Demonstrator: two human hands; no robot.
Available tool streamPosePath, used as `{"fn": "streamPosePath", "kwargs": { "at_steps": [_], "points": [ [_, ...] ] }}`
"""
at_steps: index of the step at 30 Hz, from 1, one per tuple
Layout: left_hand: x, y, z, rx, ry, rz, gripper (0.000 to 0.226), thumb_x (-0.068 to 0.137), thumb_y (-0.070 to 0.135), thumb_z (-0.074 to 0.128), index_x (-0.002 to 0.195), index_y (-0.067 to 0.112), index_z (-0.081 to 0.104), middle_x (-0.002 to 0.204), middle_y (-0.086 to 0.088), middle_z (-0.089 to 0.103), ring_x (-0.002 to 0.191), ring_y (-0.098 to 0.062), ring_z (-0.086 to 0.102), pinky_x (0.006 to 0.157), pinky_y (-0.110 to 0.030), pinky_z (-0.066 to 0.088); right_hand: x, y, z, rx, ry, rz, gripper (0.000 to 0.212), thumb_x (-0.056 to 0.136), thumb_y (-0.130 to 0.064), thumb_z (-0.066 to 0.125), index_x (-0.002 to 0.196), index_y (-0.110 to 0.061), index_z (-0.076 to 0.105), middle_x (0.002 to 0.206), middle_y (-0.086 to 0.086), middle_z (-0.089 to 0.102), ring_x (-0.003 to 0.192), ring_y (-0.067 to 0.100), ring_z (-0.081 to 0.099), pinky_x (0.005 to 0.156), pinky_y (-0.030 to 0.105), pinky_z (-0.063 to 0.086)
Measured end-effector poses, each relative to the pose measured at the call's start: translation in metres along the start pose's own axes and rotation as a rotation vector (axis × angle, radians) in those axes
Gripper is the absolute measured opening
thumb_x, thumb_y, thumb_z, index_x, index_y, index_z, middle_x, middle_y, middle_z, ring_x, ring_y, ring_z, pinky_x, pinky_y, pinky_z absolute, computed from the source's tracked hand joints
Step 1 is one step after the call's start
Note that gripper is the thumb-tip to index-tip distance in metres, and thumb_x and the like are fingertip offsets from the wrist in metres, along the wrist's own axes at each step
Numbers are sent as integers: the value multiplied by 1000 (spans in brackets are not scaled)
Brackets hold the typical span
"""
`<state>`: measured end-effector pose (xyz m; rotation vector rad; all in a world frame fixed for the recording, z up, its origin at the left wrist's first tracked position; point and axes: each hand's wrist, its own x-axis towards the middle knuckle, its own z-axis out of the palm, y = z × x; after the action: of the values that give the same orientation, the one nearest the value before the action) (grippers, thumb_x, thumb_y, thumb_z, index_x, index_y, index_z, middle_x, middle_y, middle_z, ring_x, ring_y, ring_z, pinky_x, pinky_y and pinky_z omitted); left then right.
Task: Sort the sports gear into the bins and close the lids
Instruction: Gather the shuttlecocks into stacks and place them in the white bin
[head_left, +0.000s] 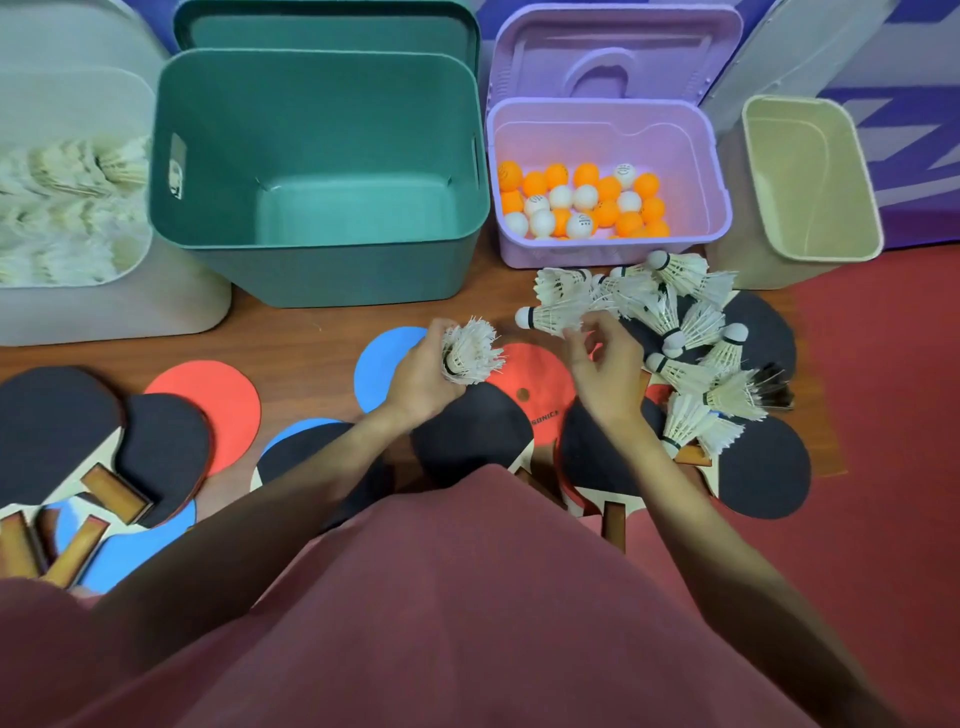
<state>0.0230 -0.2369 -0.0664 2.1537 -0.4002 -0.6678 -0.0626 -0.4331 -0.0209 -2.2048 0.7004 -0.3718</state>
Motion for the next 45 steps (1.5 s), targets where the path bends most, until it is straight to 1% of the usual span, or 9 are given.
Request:
{"fn": "streamPosePath", "kwargs": {
  "at_steps": [9, 15, 20, 24, 27, 30, 32, 38, 45],
  "points": [
    [11, 3, -4, -56, -94, 106, 68, 73, 13, 76, 130, 20, 40, 105, 4, 62, 92, -21, 61, 78, -40, 52, -11, -21, 26, -118, -279, -430, 5, 87, -8, 65, 90, -7, 67, 81, -18, 48, 74, 13, 47, 67, 20, 36],
    [16, 4, -9, -222, -108, 119, 64, 69, 11, 81, 123, 18, 49, 105, 7, 63, 95, -9, 60, 84, -28, 49, -1, -29, 32, -53, -302, -374, 8, 85, -12, 66, 92, -11, 71, 83, -19, 55, 72, 10, 46, 64, 26, 44],
    [20, 9, -8, -220, -77, 62, 47, 70, 4, 75, 103, 22, 48, 94, -1, 62, 84, -19, 59, 78, -40, 49, 10, -37, 18, 113, -103, -252, 13, 89, -11, 61, 98, -10, 69, 96, 2, 65, 74, 13, 57, 66, 18, 46],
    [20, 13, -9, -250, -66, 68, 46, 69, 3, 76, 101, 21, 47, 96, -1, 61, 87, -18, 59, 77, -35, 48, 45, -2, 17, -107, 27, -31, 29, 84, -8, 57, 112, -3, 62, 106, 12, 62, 88, 23, 60, 78, 31, 48],
    [17, 15, -8, -241, -72, 78, 46, 70, 2, 75, 101, 21, 47, 97, -1, 61, 87, -16, 58, 77, -34, 48, 65, 27, 19, -378, -182, 134, 47, 80, -8, 61, 126, -1, 51, 123, 18, 52, 111, 35, 53, 89, 41, 45],
    [15, 13, -9, -238, -64, 93, 47, 69, 0, 74, 101, 22, 46, 95, 1, 60, 87, -17, 58, 79, -35, 48, 68, 37, 20, -492, -255, 178, 7, 82, -4, 53, 88, -3, 57, 99, 20, 61, 99, 39, 57, 70, 36, 43],
    [13, 11, -12, -235, -55, 91, 47, 70, -1, 74, 102, 20, 47, 95, -1, 60, 87, -18, 58, 78, -33, 48, 63, 35, 19, -555, -231, 177, 11, 85, -8, 53, 79, 0, 59, 90, 18, 65, 91, 38, 60, 65, 35, 45],
    [8, 6, -20, -222, -14, 49, 48, 69, -3, 73, 108, 11, 49, 93, 5, 58, 83, -13, 55, 73, -22, 44, 34, -16, -5, -70, 34, -244, 13, 89, -16, 61, 84, -6, 69, 82, 5, 67, 75, 21, 57, 69, 32, 43],
    [9, 11, -13, -220, 4, 81, 50, 67, -5, 75, 106, 13, 49, 95, 0, 60, 86, -16, 58, 80, -34, 47, 1, -41, -10, -12, -62, -505, 9, 89, -9, 64, 86, -7, 72, 86, 0, 68, 78, 19, 55, 74, 26, 42]
  ]
}}
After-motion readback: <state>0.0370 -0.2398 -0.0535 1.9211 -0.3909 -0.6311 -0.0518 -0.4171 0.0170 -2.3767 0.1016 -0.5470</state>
